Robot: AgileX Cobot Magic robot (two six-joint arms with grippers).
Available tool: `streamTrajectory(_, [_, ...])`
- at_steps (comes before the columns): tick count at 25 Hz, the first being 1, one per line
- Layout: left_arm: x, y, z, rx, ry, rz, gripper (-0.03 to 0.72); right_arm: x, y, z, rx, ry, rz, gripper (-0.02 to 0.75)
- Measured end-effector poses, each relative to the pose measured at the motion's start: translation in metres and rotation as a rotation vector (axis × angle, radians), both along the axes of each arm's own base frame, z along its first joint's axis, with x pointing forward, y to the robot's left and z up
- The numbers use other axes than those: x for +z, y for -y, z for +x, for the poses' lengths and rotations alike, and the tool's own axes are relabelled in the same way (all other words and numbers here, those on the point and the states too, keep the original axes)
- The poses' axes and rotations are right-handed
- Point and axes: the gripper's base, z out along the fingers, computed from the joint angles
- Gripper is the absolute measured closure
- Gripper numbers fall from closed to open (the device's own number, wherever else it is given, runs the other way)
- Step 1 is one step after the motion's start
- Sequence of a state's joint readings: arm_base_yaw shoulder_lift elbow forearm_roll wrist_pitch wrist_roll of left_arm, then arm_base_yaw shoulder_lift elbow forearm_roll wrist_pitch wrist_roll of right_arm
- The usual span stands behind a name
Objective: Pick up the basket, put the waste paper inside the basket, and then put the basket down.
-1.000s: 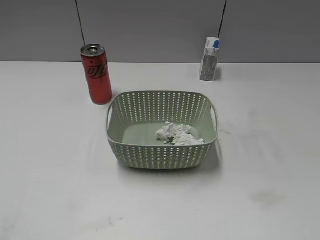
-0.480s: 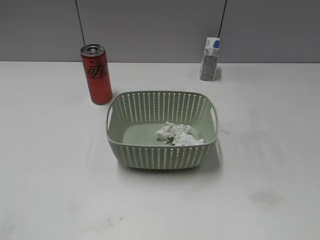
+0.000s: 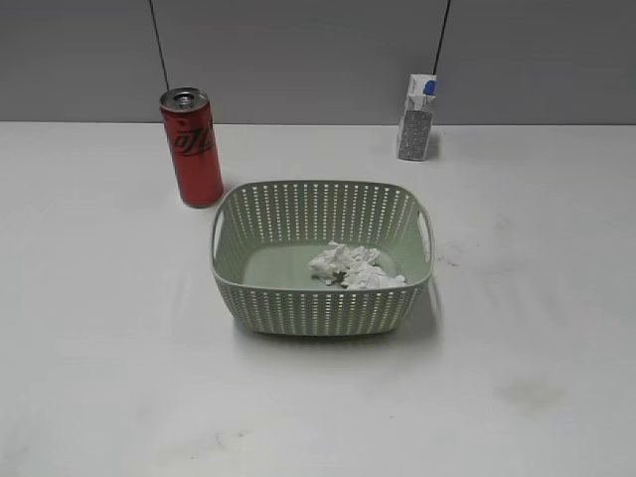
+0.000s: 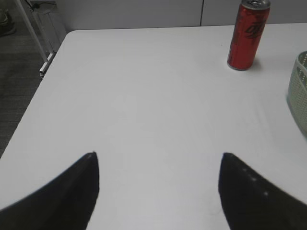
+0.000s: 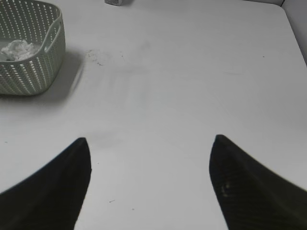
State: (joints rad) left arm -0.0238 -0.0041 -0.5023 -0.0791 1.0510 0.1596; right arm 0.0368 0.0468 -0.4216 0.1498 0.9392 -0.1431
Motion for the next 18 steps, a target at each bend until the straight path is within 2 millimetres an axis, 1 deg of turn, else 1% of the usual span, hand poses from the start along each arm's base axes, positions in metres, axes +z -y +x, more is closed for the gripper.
streamTrajectory(18, [0.0,0.0,0.0,0.0,0.0,-0.001,0.097,0.0,-0.0002,0.0,0.001,0.0,0.003,0.158])
